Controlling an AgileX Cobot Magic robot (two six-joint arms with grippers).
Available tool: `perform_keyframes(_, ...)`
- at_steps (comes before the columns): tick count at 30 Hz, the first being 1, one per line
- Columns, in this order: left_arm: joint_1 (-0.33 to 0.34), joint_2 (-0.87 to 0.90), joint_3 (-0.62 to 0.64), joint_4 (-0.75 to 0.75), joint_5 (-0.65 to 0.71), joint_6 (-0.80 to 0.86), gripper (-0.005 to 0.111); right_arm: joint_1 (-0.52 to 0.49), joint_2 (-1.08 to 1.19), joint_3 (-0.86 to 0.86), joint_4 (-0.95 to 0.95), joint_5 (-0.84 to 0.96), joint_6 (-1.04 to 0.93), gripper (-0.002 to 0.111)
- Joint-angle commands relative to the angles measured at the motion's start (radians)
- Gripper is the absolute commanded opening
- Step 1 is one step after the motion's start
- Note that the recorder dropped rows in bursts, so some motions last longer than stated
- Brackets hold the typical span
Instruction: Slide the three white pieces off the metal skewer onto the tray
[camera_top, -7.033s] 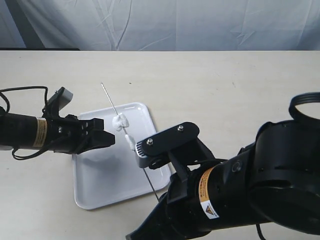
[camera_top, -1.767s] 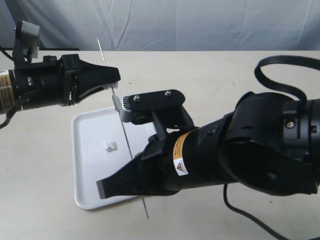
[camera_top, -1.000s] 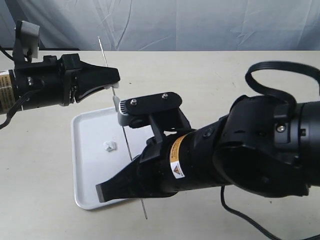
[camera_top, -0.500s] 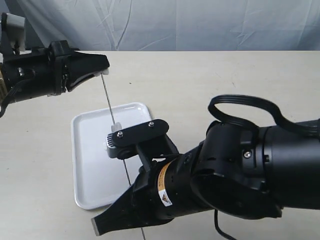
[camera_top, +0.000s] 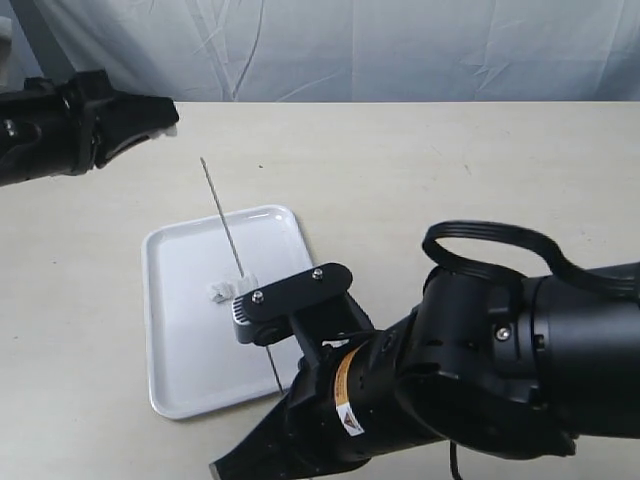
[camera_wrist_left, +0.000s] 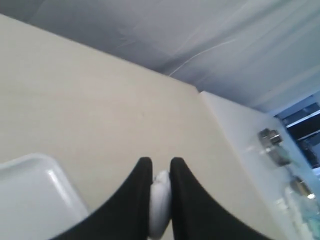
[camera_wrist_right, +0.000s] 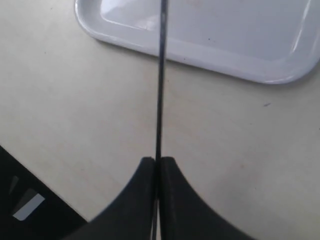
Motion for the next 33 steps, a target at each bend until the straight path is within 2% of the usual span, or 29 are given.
perform_keyframes(1, -0.003, -0.002, 0.006, 0.187, 0.130, -0.035, 0.013, 0.003, -0.025, 0.004, -0.002, -0.030, -0.009, -0.001)
perform_keyframes(5, -0.003, 0.028, 0.033, 0.286, 0.171, -0.058, 0.013, 0.003, -0.060, 0.004, -0.004, -0.041, -0.009, -0.001)
perform_keyframes(9, -0.005, 0.110, 0.058, 0.290, 0.140, -0.058, 0.013, 0.003, -0.082, 0.004, -0.005, -0.055, -0.009, -0.001)
perform_keyframes(13, -0.044, 0.216, 0.067, 0.288, 0.133, -0.058, 0.013, 0.003, -0.101, 0.004, -0.005, -0.059, -0.009, -0.001)
perform_keyframes(16, -0.077, 0.287, 0.067, 0.230, 0.133, -0.041, 0.013, 0.003, -0.111, 0.004, -0.006, -0.055, -0.009, -0.001)
perform_keyframes(22, -0.133, 0.376, 0.067, 0.075, 0.108, 0.128, 0.013, 0.003, -0.115, 0.004, -0.006, -0.055, -0.009, -0.001)
perform_keyframes(24, -0.148, 0.396, 0.067, 0.046, 0.098, 0.183, 0.018, 0.003, -0.115, 0.004, -0.006, -0.057, -0.009, -0.001)
perform_keyframes(27, -0.158, 0.437, 0.067, -0.018, 0.134, 0.216, 0.039, 0.003, -0.115, 0.004, -0.006, -0.059, -0.009, -0.001)
perform_keyframes(30, -0.154, 0.437, 0.067, -0.041, 0.132, 0.216, 0.043, 0.003, -0.115, 0.004, -0.006, -0.059, -0.012, -0.001)
perform_keyframes(32, -0.126, 0.418, 0.063, -0.065, 0.058, 0.213, 0.043, 0.003, -0.115, 0.004, -0.015, -0.055, -0.012, -0.001)
perform_keyframes(33, -0.088, 0.395, 0.062, -0.067, -0.039, 0.210, 0.043, 0.003, -0.115, 0.004, -0.022, -0.053, -0.012, -0.001)
